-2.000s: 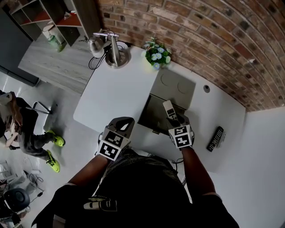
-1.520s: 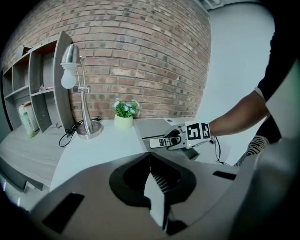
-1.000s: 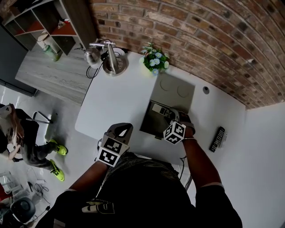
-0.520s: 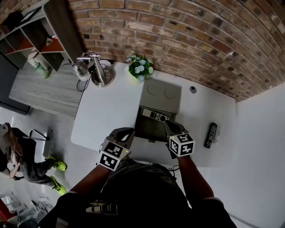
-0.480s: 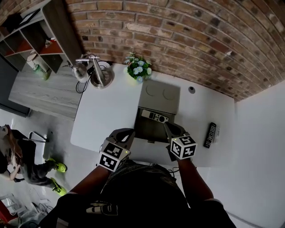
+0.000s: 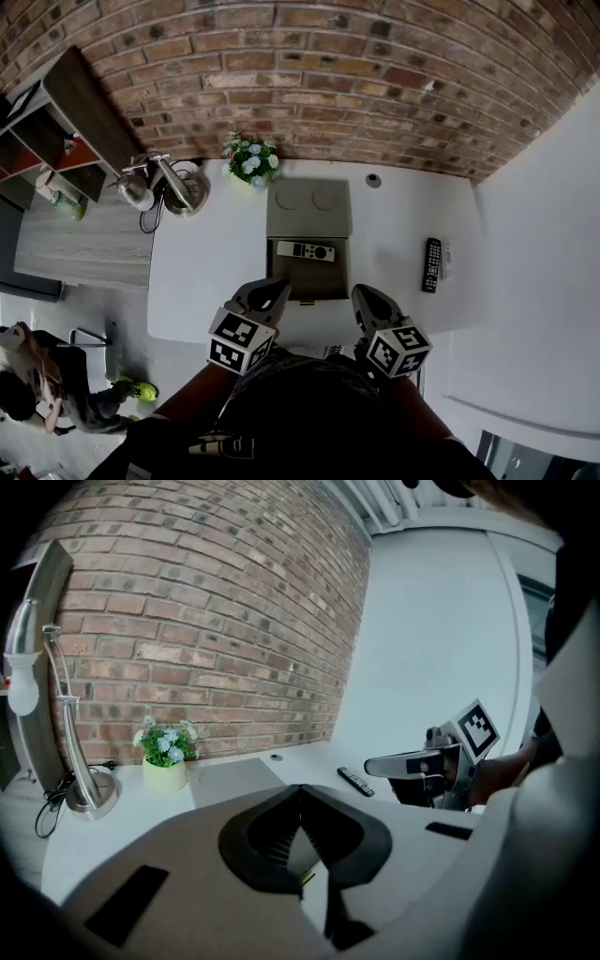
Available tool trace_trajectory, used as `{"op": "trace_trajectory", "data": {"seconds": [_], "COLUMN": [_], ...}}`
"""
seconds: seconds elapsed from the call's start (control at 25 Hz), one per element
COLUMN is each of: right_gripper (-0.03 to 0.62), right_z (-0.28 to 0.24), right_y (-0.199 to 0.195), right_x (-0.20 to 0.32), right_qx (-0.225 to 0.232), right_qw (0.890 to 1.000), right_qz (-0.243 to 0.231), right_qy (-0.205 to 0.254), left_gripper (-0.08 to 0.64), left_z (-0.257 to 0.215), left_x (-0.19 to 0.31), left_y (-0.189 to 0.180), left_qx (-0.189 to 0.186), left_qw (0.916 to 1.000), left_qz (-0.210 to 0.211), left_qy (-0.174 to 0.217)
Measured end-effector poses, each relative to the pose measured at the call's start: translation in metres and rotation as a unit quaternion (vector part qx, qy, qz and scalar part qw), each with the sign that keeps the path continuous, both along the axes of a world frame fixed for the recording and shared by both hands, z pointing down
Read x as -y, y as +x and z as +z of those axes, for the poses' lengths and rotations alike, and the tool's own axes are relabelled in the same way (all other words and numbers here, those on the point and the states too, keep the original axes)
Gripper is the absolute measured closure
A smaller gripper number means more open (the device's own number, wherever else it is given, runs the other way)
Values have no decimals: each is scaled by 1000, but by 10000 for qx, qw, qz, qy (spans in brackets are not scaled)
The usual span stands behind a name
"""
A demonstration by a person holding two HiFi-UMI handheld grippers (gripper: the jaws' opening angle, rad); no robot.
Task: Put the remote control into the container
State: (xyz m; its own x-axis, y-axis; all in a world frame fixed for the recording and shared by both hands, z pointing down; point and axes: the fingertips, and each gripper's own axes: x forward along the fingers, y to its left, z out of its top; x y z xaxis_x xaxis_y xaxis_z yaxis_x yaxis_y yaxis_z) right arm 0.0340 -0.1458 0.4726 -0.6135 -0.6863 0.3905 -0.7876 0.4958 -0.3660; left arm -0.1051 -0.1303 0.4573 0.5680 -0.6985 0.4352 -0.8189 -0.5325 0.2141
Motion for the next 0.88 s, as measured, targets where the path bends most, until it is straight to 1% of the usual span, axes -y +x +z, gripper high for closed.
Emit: {"op": "trace_trajectory", "data": {"seconds": [0.12,0.24,0.48,0.72,0.88], "right_gripper": [584,584,584,584,583], "right_z": [1,3,7,7,9], "right_y": [6,12,19,19,27], "right_x": [-3,-5,-10,-14,-13], "right_qx": [-78,-134,-179,-286,-302], "right_qw": [10000,9998,9998,9995,9995], "right_qz": [47,153,121,-66,-56], "right_qy": [40,51,51,111,100], "left_gripper": [552,552,552,552,552], "left_z": [-4,-4,-1,1,3], "left_x": [5,6,-1,-1,0], "left_y": [8,15,28,35,43], "left_qx": [-13,-12,159,134,264], "left_qw": [10000,9999,9993,9996,9992], "left_qz": [79,159,336,240,282], "left_qy": [53,24,47,60,88]}}
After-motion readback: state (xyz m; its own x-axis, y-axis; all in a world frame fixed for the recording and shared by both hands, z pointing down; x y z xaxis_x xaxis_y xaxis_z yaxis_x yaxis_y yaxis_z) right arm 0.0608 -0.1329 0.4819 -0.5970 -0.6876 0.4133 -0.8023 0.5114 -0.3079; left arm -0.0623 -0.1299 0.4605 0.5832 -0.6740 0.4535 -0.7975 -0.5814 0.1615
